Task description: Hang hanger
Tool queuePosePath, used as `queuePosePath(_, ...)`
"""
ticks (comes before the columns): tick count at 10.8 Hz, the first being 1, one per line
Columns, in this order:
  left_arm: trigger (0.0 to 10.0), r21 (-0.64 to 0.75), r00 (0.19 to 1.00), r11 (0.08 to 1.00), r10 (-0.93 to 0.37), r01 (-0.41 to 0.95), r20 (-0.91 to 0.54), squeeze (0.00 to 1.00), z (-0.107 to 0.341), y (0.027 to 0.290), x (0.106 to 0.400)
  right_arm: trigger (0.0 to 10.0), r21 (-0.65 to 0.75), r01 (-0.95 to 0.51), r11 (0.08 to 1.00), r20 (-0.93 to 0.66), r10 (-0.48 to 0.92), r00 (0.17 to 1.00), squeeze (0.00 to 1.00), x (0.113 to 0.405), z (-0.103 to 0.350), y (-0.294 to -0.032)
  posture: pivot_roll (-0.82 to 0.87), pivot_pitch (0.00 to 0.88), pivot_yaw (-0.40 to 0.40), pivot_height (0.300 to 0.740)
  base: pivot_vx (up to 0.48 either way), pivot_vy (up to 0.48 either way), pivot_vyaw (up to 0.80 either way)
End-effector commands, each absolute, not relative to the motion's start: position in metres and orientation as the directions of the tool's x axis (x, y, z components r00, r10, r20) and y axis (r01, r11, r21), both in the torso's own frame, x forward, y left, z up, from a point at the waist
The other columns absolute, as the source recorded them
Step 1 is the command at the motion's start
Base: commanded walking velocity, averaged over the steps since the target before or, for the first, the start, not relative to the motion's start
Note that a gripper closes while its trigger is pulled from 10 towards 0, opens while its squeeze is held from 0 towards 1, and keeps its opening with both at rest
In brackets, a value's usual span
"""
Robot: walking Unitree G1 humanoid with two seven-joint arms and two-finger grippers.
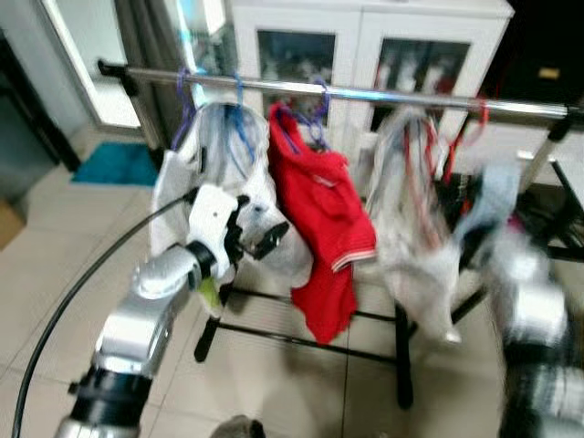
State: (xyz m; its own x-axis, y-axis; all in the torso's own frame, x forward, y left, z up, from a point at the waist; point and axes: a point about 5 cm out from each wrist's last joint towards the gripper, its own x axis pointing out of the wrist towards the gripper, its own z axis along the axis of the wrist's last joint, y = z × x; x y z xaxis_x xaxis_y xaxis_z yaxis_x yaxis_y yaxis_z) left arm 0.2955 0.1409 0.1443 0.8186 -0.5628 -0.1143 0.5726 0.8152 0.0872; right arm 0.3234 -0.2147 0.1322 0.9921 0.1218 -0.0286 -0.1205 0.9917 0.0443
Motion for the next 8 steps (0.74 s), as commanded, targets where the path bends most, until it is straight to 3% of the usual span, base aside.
queuePosePath(1,10.0,0.098,0.835,0.829,-0.542,0.55,-0.094,0.0,0.146,0.142,0.294,0.0,0.037,-0.1,0.994,0.073,0.097,0.993,0.0,0.315,0.152,-0.21,-0.11,0.0,0.048,0.74,0.0,0.0,0.0)
queuePosePath(4,10.0,0.077,0.872,0.869,-0.483,0.488,-0.076,0.0,0.135,0.145,0.285,0.0,0.059,0.049,0.997,-0.021,-0.047,0.999,0.0,0.262,0.121,-0.186,-0.12,0.0,0.005,0.74,0.0,0.0,0.0)
queuePosePath(5,10.0,0.077,0.874,0.871,-0.481,0.485,-0.073,0.0,0.134,0.144,0.283,0.0,0.058,0.086,0.995,-0.026,-0.085,0.996,0.0,0.258,0.12,-0.184,-0.12,0.0,-0.002,0.74,0.0,0.0,0.0)
queuePosePath(8,10.0,0.069,0.884,0.881,-0.465,0.468,-0.053,0.0,0.134,0.145,0.276,0.0,0.021,0.028,0.999,-0.024,-0.027,0.999,0.0,0.262,0.132,-0.167,-0.1,0.018,-0.026,0.74,0.0,0.0,0.0)
